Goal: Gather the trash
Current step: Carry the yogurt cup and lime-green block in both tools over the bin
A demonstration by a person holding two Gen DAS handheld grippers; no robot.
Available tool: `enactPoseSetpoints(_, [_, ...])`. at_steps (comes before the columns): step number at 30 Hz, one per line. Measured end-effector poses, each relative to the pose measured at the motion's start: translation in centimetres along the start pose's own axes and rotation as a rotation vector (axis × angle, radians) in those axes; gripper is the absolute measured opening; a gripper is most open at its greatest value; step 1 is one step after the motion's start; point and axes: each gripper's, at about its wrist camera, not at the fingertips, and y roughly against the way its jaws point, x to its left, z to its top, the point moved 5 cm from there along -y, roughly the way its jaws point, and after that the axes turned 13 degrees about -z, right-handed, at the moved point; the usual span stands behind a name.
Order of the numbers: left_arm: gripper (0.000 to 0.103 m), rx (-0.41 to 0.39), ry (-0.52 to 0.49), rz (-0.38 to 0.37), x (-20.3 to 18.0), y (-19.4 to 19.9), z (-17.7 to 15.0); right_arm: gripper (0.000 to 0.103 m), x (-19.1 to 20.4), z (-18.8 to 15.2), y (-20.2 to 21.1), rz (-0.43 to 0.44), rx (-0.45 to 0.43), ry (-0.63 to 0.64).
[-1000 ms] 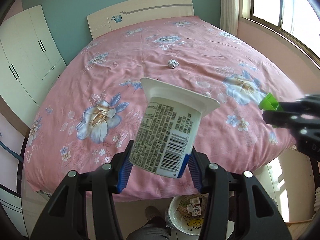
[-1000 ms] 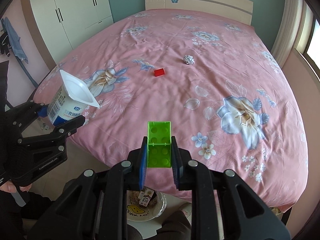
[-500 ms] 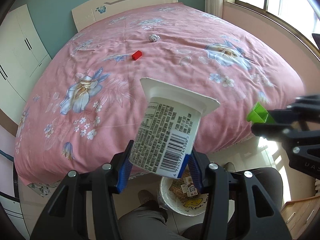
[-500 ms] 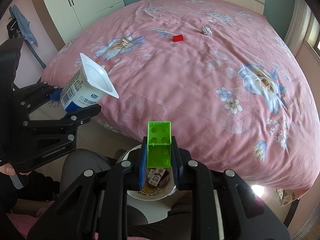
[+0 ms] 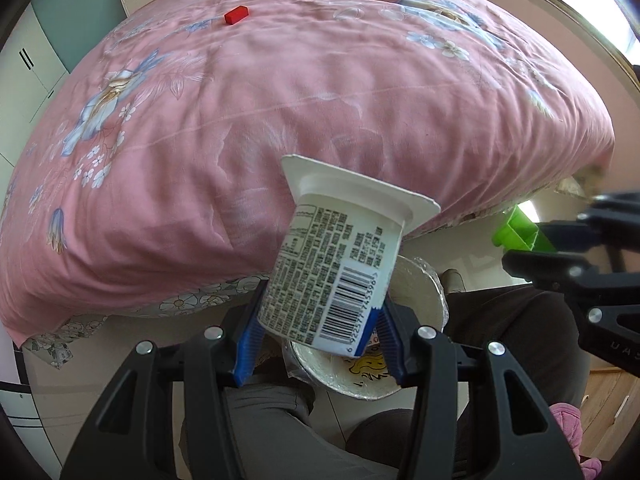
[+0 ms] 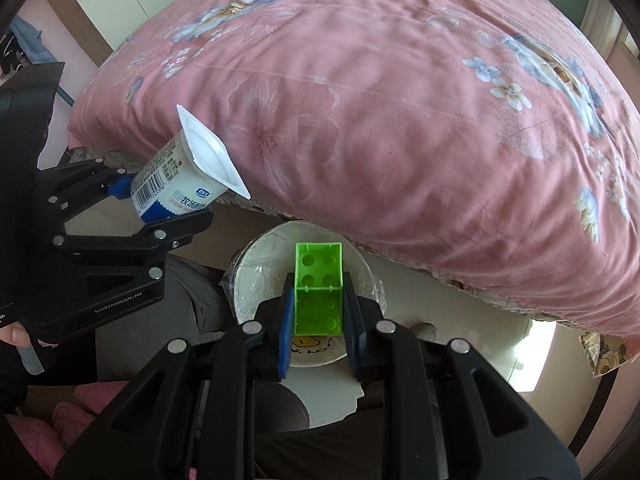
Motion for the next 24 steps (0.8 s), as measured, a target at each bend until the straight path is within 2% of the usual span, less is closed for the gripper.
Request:
enactPoseSetpoints(5, [0.052,0.047,0.010,-0.004,0.4,-3.4,-1.8,0.023,0.3,-1.6,-3.4,-0.013,0.039,-0.003])
enactPoseSetpoints(15, [0.052,0.170,0.071,-0.043,1.5,-11.4,-6.2,0.023,2.7,-5.5,-12.1,0.035,0.175,0.005])
enactPoseSetpoints(24, [0.052,0.274,0.119,-0.080,2.6,-17.0,-8.2,0.023,4.2,-7.1,-18.6,0.063,0.276,-0.006])
